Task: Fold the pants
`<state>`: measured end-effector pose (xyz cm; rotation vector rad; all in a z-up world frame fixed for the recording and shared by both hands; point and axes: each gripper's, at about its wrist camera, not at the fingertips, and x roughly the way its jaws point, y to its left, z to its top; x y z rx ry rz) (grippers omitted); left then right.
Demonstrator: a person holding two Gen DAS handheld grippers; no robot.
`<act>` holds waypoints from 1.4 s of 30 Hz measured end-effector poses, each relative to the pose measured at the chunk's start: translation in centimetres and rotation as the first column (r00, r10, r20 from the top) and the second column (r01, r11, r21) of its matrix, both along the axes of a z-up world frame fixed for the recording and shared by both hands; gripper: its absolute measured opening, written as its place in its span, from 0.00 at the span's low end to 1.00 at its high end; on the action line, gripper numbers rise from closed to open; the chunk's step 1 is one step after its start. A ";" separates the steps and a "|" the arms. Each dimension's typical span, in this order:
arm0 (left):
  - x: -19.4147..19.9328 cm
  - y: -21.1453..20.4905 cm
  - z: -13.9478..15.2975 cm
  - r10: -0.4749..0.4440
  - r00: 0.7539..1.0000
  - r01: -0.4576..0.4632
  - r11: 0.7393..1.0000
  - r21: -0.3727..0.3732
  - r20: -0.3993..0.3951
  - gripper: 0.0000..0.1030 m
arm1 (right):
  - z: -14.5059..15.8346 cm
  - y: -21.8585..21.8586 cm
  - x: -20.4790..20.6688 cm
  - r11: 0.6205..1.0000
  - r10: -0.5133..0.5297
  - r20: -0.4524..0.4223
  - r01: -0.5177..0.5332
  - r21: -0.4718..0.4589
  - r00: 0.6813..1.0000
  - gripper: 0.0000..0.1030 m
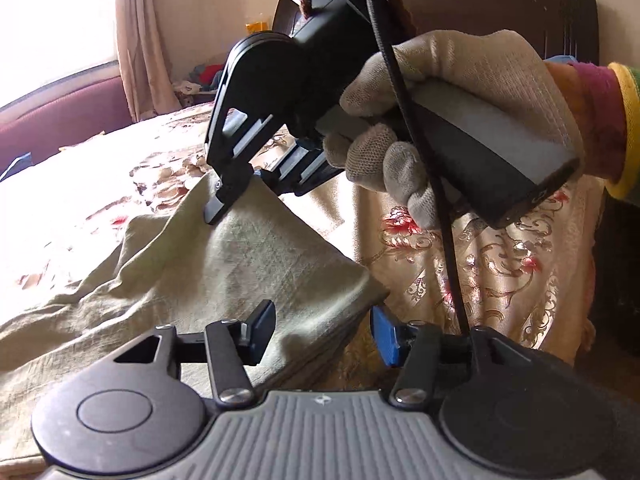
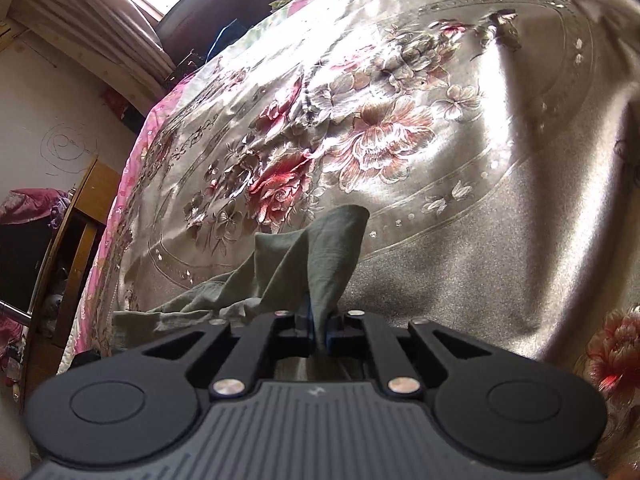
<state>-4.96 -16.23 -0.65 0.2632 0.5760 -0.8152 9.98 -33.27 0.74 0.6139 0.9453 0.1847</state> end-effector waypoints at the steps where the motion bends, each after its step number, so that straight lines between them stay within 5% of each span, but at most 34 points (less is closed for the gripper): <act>1: 0.5 0.6 0.1 0.006 1.000 -0.006 1.000 -0.010 -0.025 0.59 | -0.2 0.2 0.1 1.000 -0.002 -0.008 0.002 -0.010 1.000 0.09; 5: 2.7 3.0 0.9 0.054 0.995 -0.059 0.996 -0.062 -0.081 0.53 | -1.5 0.9 0.1 1.000 0.014 -0.058 -0.014 0.000 0.998 0.16; 7: 3.8 5.1 1.8 0.109 0.991 -0.116 0.989 -0.090 -0.072 0.54 | -2.0 1.4 -0.4 0.999 0.034 -0.083 -0.035 -0.009 0.996 0.42; 12: 6.7 12.9 3.2 0.266 0.963 -0.268 0.958 -0.103 -0.031 0.63 | -2.8 1.7 -1.9 1.000 0.011 -0.073 -0.013 -0.021 0.997 0.34; 15: 9.0 16.8 2.2 0.436 0.900 -0.436 0.898 -0.053 -0.019 0.63 | -2.7 1.0 -2.1 0.998 -0.047 -0.087 0.044 -0.041 0.995 0.06; 18: 10.9 20.6 0.0 0.602 0.786 -0.604 0.796 0.035 -0.141 0.62 | -2.5 0.0 -2.1 0.994 -0.109 -0.083 0.107 -0.022 0.991 0.05; 20: 10.1 22.8 -1.2 0.600 0.763 -0.624 0.781 -0.032 -0.241 0.61 | -1.9 -0.2 -2.2 0.991 -0.135 -0.054 0.134 -0.013 0.989 0.05; 24: 8.7 20.5 -0.2 0.604 0.787 -0.609 0.794 0.004 -0.124 0.61 | -1.6 0.5 -1.8 0.993 -0.112 -0.064 0.109 -0.052 0.992 0.05; 27: 7.6 19.4 1.2 0.542 0.838 -0.543 0.840 -0.001 -0.069 0.62 | -0.5 1.3 -2.1 0.995 -0.094 -0.072 0.091 -0.042 0.993 0.06; 34: 3.7 16.3 2.6 0.280 0.956 -0.288 0.953 -0.093 -0.087 0.63 | 5.2 7.3 -0.6 0.998 -0.007 -0.058 0.004 -0.055 0.998 0.07; 39: 2.9 18.7 3.7 0.283 0.956 -0.290 0.947 -0.139 -0.073 0.64 | 8.2 15.6 1.5 0.989 0.109 -0.032 -0.112 -0.102 0.994 0.10; 42: 3.1 22.9 3.8 0.367 0.916 -0.395 0.897 -0.199 -0.162 0.67 | 8.3 21.5 2.7 0.967 0.199 -0.050 -0.205 -0.149 0.979 0.11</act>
